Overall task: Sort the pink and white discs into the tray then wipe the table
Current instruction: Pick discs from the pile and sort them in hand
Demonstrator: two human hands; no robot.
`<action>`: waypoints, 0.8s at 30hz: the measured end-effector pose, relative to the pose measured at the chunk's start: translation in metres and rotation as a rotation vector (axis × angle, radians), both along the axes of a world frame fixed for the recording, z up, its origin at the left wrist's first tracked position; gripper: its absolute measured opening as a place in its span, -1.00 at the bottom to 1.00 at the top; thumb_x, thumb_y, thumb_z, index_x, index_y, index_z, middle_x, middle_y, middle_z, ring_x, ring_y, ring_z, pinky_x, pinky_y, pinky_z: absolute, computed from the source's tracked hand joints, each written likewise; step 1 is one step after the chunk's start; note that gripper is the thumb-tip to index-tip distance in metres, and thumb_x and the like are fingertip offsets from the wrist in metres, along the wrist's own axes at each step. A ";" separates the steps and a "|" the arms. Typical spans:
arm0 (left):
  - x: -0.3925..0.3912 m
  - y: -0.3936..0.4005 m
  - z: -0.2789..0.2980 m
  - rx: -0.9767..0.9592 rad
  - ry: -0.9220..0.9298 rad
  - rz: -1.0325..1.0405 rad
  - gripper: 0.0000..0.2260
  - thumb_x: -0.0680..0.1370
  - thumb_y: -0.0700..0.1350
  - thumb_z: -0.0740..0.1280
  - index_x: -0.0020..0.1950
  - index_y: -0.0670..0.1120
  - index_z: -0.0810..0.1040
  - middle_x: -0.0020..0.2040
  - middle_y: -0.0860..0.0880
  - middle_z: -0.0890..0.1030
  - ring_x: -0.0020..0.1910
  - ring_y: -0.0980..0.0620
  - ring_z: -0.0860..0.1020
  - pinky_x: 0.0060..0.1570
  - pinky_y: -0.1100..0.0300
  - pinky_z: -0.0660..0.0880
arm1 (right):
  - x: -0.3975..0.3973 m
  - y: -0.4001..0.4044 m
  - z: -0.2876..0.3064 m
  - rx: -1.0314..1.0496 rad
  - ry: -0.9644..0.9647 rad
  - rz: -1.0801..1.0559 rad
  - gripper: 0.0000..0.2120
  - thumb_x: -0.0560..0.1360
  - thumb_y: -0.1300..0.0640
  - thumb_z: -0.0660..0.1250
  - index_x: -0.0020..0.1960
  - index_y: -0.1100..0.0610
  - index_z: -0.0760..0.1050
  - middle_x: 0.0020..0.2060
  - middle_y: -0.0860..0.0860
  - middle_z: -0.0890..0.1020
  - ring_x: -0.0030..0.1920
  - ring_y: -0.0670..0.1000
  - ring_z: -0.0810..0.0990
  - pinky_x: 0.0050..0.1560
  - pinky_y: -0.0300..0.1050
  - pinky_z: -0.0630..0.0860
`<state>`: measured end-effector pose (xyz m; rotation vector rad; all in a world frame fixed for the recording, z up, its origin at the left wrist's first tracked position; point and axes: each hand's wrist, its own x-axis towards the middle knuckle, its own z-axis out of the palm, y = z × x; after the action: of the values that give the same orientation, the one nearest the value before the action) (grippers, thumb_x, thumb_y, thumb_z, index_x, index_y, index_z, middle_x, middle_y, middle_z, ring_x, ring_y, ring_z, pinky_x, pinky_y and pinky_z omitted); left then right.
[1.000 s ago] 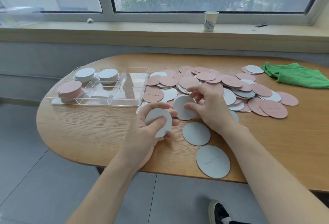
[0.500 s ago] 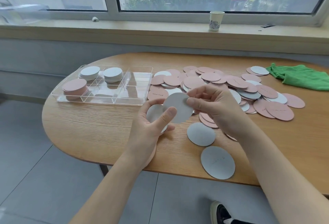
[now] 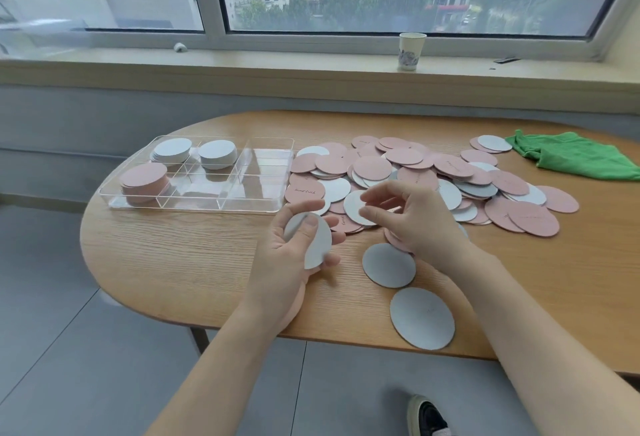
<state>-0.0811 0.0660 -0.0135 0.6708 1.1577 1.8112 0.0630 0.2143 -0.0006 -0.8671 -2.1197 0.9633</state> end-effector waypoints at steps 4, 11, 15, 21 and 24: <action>0.002 0.001 0.000 -0.025 0.069 -0.001 -0.87 0.67 -0.25 0.32 0.16 -0.10 0.62 0.08 -0.23 0.70 -0.04 -0.15 0.70 -0.28 0.11 0.56 | 0.005 0.027 -0.002 0.160 -0.139 -0.035 -0.85 0.47 0.10 0.53 0.02 0.03 0.65 -0.13 -0.13 0.68 -0.10 -0.15 0.62 -0.06 -0.36 0.45; 0.005 0.001 0.003 -0.012 0.069 -0.007 -0.85 0.56 -0.26 0.45 0.11 -0.12 0.61 0.00 -0.23 0.69 -0.08 -0.15 0.70 -0.31 0.13 0.56 | -0.009 0.043 0.001 0.113 -0.344 0.070 -0.52 0.32 -0.07 0.63 0.18 -0.06 0.59 0.03 -0.18 0.58 -0.01 -0.17 0.50 -0.03 -0.34 0.37; 0.005 0.002 0.003 -0.008 0.079 -0.013 -0.81 0.53 -0.24 0.47 0.12 -0.13 0.60 -0.02 -0.23 0.69 -0.08 -0.14 0.70 -0.29 0.12 0.56 | -0.009 0.042 -0.008 0.096 -0.258 0.066 -0.47 0.32 -0.01 0.63 0.24 0.01 0.60 0.09 -0.09 0.56 0.05 -0.10 0.50 -0.02 -0.47 0.35; 0.006 0.002 0.003 -0.007 0.082 -0.007 -0.68 0.41 -0.14 0.50 0.13 -0.14 0.60 0.01 -0.33 0.67 -0.07 -0.15 0.69 -0.29 0.13 0.57 | -0.010 0.041 -0.014 0.127 -0.245 0.060 -0.42 0.31 0.00 0.64 0.28 -0.01 0.56 0.09 -0.05 0.58 0.11 -0.04 0.52 0.01 -0.45 0.35; 0.006 0.003 0.002 -0.011 0.081 -0.012 -0.68 0.41 -0.13 0.51 0.13 -0.13 0.60 0.01 -0.31 0.68 -0.06 -0.16 0.69 -0.28 0.11 0.58 | -0.010 0.040 -0.010 0.118 -0.232 0.051 -0.36 0.29 0.02 0.66 0.32 0.00 0.53 0.12 -0.03 0.51 0.13 -0.04 0.49 0.05 -0.34 0.36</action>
<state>-0.0754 0.0686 -0.0119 0.7484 1.2135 1.7808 0.0531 0.2544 -0.0107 -0.9062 -2.3789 0.7846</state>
